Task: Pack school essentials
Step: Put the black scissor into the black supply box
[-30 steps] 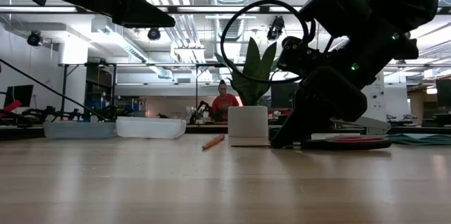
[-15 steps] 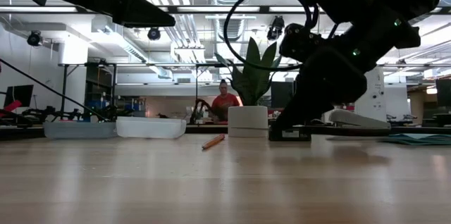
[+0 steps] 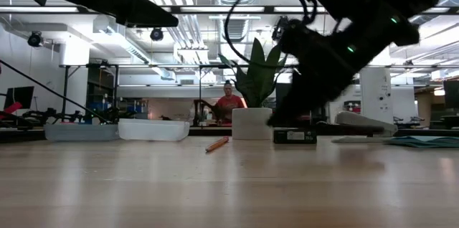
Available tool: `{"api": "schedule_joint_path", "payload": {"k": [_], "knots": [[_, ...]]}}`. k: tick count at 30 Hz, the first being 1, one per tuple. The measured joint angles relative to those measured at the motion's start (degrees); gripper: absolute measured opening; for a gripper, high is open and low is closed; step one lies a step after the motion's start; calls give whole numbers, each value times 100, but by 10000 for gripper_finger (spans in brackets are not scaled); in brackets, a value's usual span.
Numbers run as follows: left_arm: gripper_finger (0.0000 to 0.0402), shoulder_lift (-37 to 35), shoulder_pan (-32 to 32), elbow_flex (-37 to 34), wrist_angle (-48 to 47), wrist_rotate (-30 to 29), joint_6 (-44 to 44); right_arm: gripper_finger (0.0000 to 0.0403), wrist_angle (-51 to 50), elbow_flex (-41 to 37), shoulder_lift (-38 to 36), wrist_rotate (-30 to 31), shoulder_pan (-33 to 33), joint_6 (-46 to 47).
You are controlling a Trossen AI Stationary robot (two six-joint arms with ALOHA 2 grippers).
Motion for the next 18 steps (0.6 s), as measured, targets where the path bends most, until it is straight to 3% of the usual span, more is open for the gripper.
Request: {"api": "schedule_joint_path", "payload": {"k": [9,18], "knots": [[151,-284,0,-59,-9,-1279,17,43,-1390,1734,368,37,-391,432],[151,-1250,-4,-254,7,-2119,2,43,-2674,4145,1620,43,-1058,1043]]}}
